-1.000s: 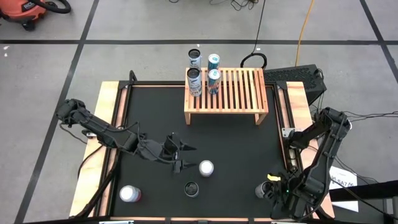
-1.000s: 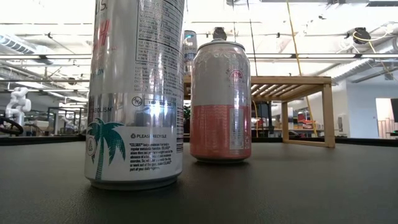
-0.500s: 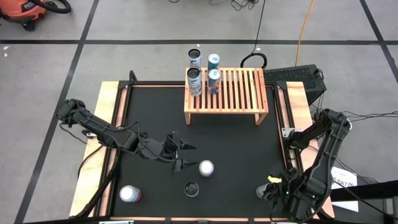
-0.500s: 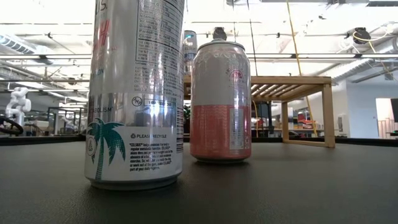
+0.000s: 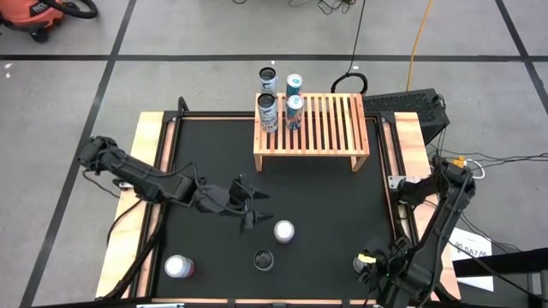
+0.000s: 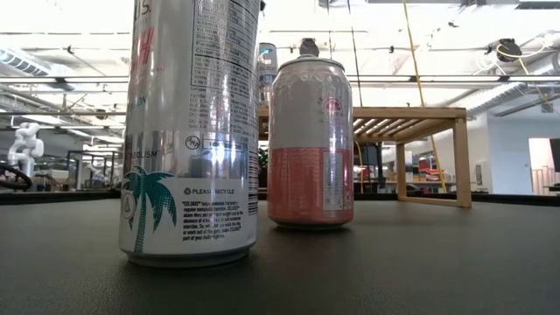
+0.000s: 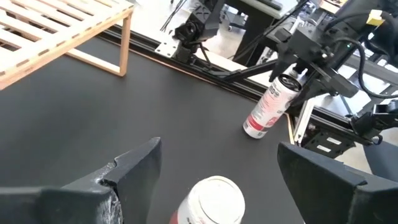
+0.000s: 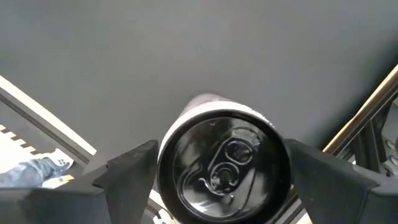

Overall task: Place canned beverage on shelf
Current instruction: Put the pink soda can on the shelf

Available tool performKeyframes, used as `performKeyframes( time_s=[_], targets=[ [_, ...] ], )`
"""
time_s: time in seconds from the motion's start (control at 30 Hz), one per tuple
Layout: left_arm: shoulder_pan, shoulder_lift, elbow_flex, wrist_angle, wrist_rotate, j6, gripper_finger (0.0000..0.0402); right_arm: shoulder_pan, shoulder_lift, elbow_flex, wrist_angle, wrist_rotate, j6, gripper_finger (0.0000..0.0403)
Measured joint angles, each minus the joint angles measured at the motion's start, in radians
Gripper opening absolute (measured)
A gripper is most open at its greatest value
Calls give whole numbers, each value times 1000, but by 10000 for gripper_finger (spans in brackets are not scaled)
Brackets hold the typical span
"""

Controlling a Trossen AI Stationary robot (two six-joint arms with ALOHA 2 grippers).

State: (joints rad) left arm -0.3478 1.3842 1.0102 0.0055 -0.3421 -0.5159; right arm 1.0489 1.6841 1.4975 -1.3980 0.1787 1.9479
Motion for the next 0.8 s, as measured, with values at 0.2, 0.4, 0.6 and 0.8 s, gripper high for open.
performKeyframes(
  time_s=[0.2, 0.4, 0.6, 0.8],
  targets=[
    [36, 0, 0, 0, 49, 7, 317, -2, -11, 0, -28, -10, -16, 276],
    [74, 0, 0, 0, 81, 62, 317, -24, -39, -1, -35, -40, -84, 241],
    [122, -1, 0, 1, 143, 130, 317, -118, -98, 57, -115, -20, -205, 245],
    [174, -23, 1, -18, 209, 233, 317, -299, -150, 174, -170, 59, -435, 247]
  ],
)
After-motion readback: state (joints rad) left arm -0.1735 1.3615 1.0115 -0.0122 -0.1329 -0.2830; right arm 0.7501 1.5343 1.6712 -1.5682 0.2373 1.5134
